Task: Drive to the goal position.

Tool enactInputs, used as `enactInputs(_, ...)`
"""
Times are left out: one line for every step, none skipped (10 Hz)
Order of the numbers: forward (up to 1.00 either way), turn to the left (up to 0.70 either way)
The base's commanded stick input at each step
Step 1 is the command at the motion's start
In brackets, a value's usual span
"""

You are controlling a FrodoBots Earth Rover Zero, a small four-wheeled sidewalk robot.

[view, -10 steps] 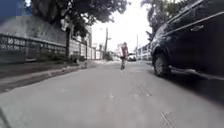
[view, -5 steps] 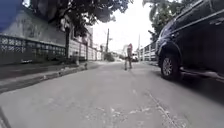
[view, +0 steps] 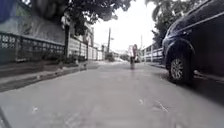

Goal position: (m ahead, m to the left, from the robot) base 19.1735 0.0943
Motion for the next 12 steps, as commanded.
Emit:
enactInputs(0.85,0.0)
enactInputs(0.85,0.0)
enactInputs(0.85,0.0)
enactInputs(0.85,0.0)
enactInputs(0.85,0.0)
enactInputs(0.85,0.0)
enactInputs(0.85,0.0)
enactInputs(0.85,0.0)
enactInputs(0.85,0.0)
enactInputs(0.85,0.0)
enactInputs(0.85,0.0)
enactInputs(0.85,0.0)
